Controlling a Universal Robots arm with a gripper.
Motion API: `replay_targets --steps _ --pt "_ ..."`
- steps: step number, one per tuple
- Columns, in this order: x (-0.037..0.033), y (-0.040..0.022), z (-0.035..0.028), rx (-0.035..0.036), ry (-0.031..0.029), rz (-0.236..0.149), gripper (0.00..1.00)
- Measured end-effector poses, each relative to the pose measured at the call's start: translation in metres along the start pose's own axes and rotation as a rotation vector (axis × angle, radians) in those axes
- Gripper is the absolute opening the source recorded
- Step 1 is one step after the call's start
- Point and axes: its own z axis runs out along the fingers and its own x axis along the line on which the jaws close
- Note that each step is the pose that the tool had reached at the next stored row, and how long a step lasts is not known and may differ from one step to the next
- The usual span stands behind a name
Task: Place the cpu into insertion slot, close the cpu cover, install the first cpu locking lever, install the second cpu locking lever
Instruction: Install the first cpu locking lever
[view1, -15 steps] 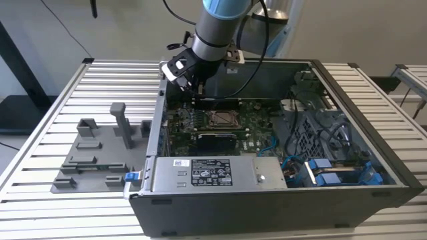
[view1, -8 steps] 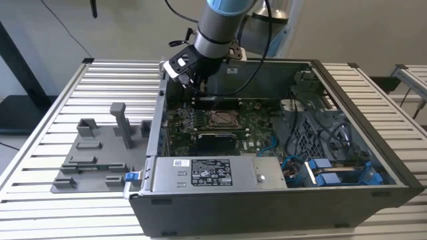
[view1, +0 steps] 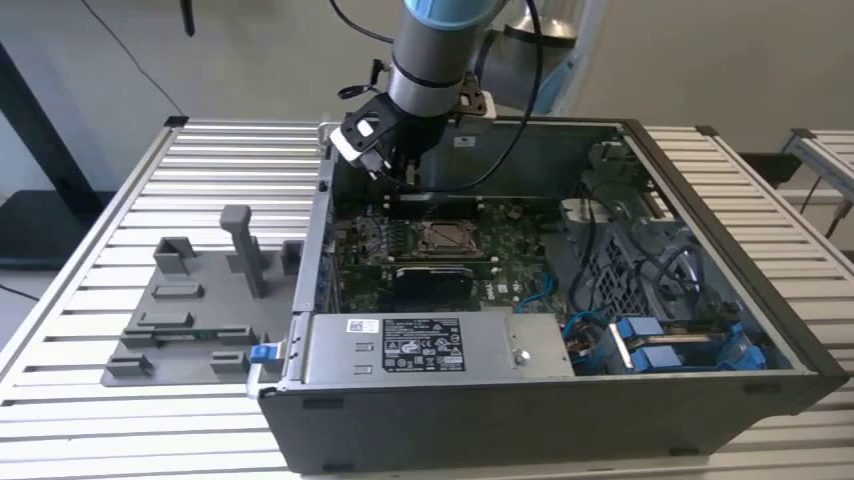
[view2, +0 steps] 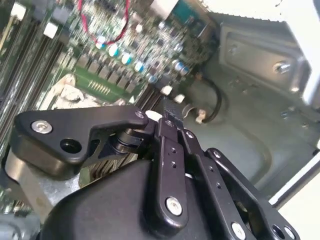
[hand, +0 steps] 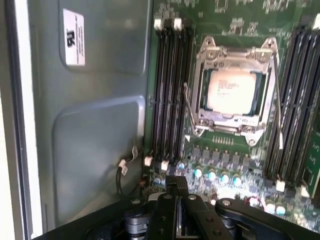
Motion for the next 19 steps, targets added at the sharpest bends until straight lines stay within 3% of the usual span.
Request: replay_targets --steps 5,13,15,19 --pt "-0.0011 0.0030 -0.0007 -0.0077 -0.0020 -0.008 0.11" --pt "-0.0018 0.0035 -0.0010 -0.0064 -0.0003 -0.014 0.11" --pt "-0.0018 0.0035 -0.0010 -0.0011 -0.0026 -0.034 0.11" --pt "-0.0018 0.0035 -0.0009 0.0190 -0.0098 -0.104 0.11"
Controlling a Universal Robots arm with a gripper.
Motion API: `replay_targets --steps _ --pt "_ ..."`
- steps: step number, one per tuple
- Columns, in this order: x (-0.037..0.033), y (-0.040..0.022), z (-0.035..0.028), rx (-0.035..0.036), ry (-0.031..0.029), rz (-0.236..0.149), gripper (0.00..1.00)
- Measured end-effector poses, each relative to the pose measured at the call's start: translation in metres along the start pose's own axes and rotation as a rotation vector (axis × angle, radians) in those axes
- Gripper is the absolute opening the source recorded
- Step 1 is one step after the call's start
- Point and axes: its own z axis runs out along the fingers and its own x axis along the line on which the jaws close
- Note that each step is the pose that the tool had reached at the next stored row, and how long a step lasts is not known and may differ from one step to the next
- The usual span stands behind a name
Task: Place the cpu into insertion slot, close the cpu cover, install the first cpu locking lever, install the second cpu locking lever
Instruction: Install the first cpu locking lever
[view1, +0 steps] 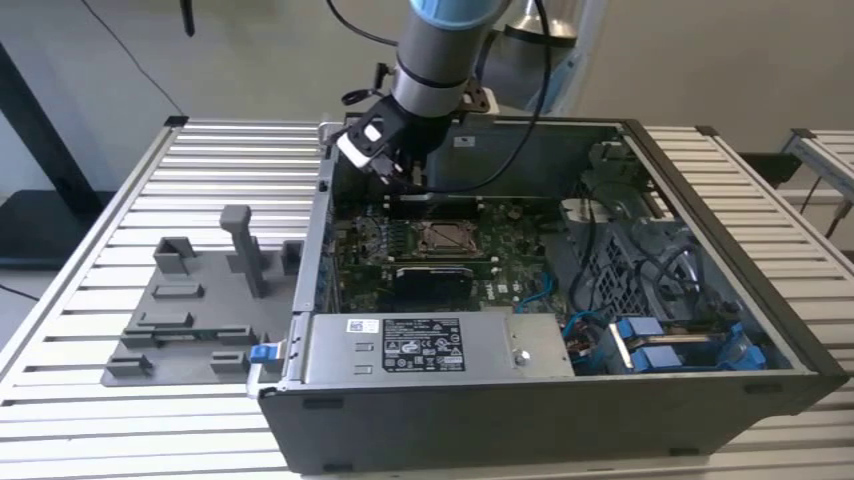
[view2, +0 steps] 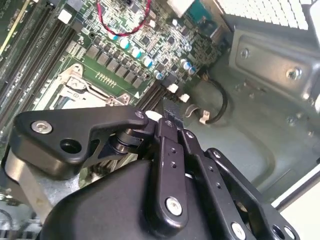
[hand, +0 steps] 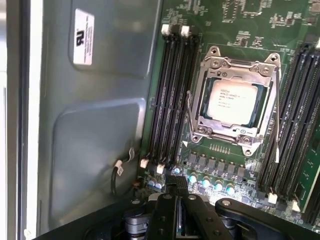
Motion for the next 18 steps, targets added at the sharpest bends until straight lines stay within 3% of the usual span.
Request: replay_targets --steps 9,18 --pt "0.0000 0.0000 0.0000 0.0417 -0.0169 -0.157 0.11" --pt "0.0000 0.0000 0.0000 0.0886 -0.0309 -0.307 0.11"
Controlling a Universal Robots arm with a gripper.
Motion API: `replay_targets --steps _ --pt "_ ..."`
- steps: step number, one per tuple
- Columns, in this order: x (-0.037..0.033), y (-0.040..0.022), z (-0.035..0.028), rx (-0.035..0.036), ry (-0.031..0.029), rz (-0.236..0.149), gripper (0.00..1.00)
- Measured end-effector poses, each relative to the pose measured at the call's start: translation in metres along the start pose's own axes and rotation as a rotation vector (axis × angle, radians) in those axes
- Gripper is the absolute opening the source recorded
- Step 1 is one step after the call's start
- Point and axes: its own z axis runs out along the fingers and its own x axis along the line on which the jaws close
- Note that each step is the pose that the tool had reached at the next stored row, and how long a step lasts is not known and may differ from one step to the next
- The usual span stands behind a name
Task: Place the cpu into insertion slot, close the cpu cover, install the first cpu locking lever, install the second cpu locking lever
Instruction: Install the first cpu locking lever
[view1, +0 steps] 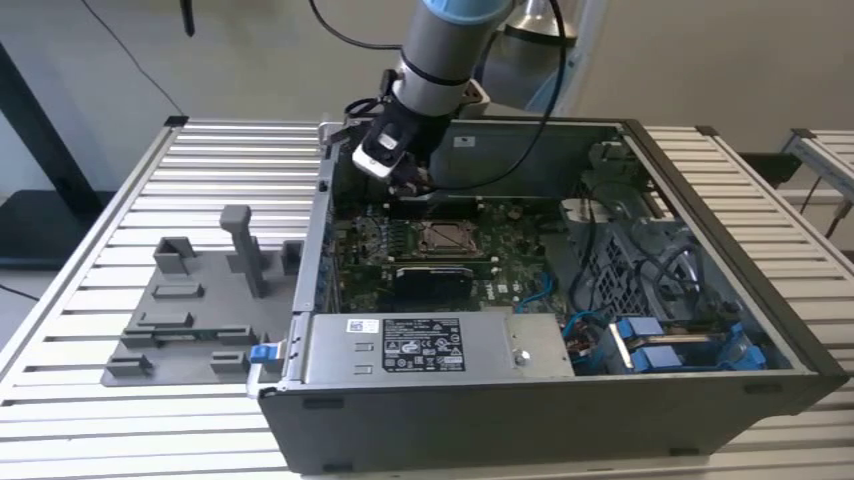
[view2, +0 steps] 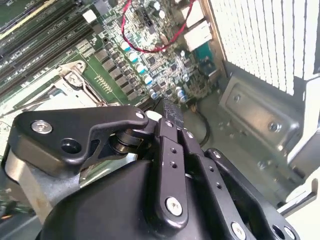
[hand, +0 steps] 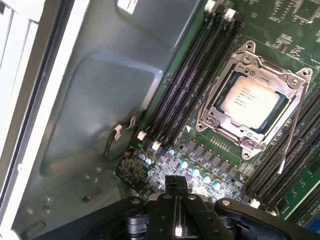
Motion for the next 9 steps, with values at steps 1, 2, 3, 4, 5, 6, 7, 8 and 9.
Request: replay_targets --steps 1,2,3,4,5,6,7,8,9 --pt "0.0000 0.0000 0.0000 0.0036 -0.0010 -0.012 0.11" --pt "0.0000 0.0000 0.0000 0.0072 -0.0020 -0.023 0.11" --pt "0.0000 0.0000 0.0000 0.0105 -0.0028 -0.033 0.11" --pt "0.0000 0.0000 0.0000 0.0126 -0.0034 -0.039 0.11" --pt "0.0000 0.0000 0.0000 0.0151 -0.0040 -0.047 0.11" --pt "0.0000 0.0000 0.0000 0.0174 -0.0046 -0.054 0.11" --pt "0.0000 0.0000 0.0000 0.0199 -0.0052 -0.061 0.11" --pt "0.0000 0.0000 0.0000 0.0226 -0.0059 -0.070 0.11" --pt "0.0000 0.0000 -0.0001 0.0256 -0.0066 -0.079 0.11"
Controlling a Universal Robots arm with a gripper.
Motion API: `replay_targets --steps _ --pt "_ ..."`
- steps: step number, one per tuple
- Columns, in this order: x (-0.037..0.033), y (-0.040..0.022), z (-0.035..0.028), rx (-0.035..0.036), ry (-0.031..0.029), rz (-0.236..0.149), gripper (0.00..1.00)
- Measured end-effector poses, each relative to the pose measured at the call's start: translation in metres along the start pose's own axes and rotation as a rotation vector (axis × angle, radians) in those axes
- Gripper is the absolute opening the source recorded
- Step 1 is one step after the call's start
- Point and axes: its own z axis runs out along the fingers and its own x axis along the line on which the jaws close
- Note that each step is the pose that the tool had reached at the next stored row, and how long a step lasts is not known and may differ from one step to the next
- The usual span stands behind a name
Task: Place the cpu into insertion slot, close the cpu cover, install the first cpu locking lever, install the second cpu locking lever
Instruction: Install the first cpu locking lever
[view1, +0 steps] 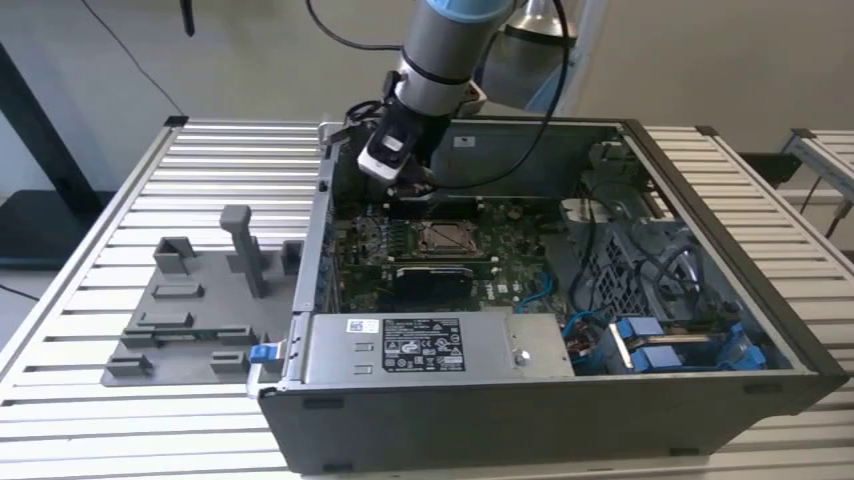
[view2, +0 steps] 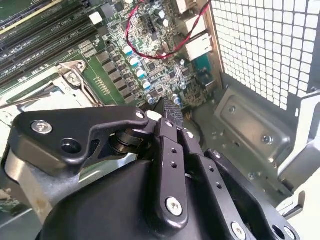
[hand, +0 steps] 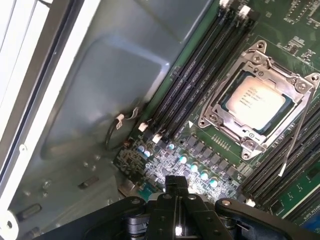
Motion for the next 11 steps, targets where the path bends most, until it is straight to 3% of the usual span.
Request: replay_targets --steps 3,9,11 --pt "0.0000 0.0000 0.0000 0.0139 -0.0036 -0.043 0.11" --pt "0.0000 0.0000 0.0000 0.0155 -0.0040 -0.048 0.11" --pt "0.0000 0.0001 0.0000 0.0219 -0.0070 -0.073 0.11"
